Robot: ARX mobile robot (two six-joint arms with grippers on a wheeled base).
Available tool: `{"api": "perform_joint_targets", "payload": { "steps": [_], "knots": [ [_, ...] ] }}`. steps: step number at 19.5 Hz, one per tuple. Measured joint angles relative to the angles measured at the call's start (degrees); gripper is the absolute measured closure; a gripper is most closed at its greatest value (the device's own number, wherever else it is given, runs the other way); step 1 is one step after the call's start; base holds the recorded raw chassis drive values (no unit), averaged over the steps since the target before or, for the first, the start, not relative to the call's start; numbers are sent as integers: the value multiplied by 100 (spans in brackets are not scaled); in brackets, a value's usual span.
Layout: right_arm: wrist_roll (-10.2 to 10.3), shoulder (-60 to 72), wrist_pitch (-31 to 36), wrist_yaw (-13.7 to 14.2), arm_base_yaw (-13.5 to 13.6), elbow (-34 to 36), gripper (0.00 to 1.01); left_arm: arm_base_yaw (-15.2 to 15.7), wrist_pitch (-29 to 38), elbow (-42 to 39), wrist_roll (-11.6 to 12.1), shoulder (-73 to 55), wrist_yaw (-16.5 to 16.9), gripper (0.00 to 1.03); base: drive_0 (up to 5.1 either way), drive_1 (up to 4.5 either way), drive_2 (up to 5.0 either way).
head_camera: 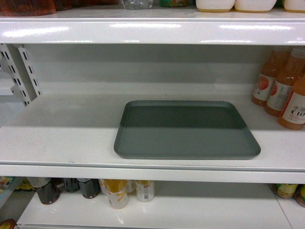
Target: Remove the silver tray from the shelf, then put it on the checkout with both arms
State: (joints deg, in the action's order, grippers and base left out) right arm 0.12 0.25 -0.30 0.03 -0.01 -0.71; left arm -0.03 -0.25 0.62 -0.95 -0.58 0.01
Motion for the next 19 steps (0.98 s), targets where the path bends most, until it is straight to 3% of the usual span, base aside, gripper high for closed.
{"api": "perform_joint_targets", "payload": {
  "steps": [19],
  "knots": [
    [0,0,0,0,0,0,3,0,0,0,0,0,0,5,0,0,0]
  ]
}}
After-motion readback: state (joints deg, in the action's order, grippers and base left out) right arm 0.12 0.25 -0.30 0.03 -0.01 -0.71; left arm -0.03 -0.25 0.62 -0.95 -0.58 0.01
